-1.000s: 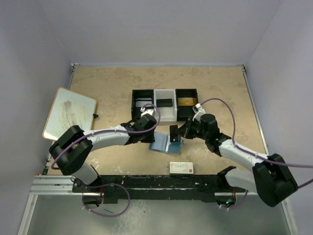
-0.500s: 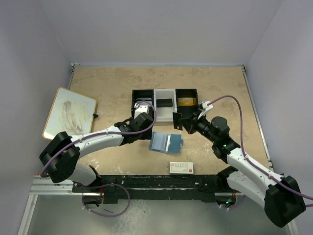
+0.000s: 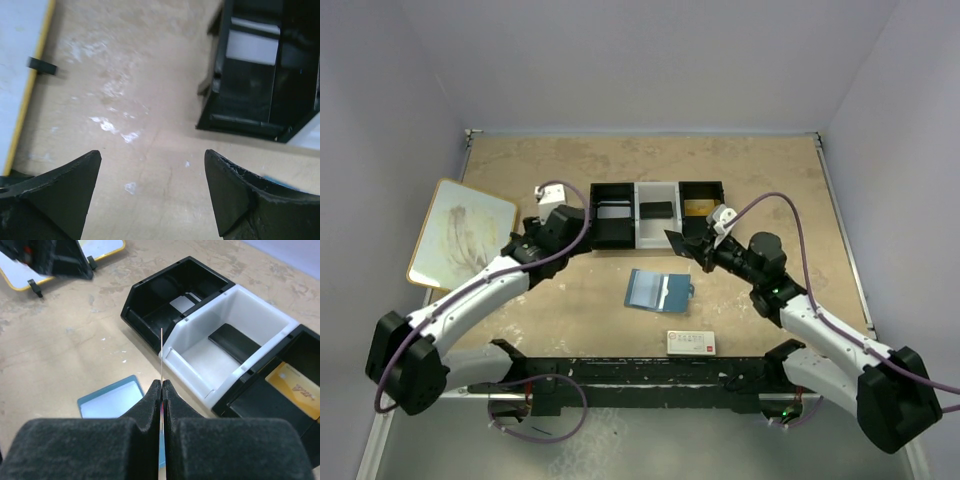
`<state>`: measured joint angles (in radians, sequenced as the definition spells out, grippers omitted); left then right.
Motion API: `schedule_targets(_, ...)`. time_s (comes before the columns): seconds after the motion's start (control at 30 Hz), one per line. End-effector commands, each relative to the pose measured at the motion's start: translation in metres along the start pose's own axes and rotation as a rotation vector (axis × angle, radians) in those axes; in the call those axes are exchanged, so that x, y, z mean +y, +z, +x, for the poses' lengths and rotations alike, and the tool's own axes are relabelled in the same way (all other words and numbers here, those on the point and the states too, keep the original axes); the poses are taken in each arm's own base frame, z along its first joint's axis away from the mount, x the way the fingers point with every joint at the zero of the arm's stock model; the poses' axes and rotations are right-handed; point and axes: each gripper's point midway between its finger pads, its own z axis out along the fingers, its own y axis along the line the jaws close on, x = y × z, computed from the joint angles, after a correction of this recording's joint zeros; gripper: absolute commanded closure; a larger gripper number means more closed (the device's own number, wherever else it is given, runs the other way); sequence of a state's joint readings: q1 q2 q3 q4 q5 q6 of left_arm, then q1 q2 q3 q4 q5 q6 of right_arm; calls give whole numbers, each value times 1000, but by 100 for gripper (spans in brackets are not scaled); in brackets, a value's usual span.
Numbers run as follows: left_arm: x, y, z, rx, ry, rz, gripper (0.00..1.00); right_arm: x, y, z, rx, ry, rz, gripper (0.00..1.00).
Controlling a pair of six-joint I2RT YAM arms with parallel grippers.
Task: Take the credit cards out of the card holder
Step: Place the credit card in the storage box.
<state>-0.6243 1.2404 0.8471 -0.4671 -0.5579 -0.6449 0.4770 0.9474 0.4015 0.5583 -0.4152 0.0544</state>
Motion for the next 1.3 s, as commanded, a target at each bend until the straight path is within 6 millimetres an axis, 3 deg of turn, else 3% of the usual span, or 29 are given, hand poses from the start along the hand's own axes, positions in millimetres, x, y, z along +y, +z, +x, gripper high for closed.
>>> schedule_targets(0.0,44,-21,-49,-156,-25,-135,18,-3,11,-33,-53,-143,-34,100)
schedule_targets(0.23,122,-19,-65,-154,-101,-331,17,-10,22,-46,-41,-231,-39,100)
schedule_targets(0.37,145,-23,-67,-169,-120,-372,17,-20,29,-53,-30,-299,-10,100)
schedule_targets(0.67,131,-15,-62,-167,-124,-290,17,-54,60,-35,133,-484,16,100)
schedule_targets(0.87,130,-14,-63,-162,-108,-282,17,-68,86,-7,298,-521,-53,100)
schedule_targets(0.93,131,-15,-63,-166,-107,-288,17,-72,98,-13,296,-536,-68,100)
schedule_targets(1.27,135,-17,-65,-178,-107,-308,17,-95,137,3,351,-591,-76,100)
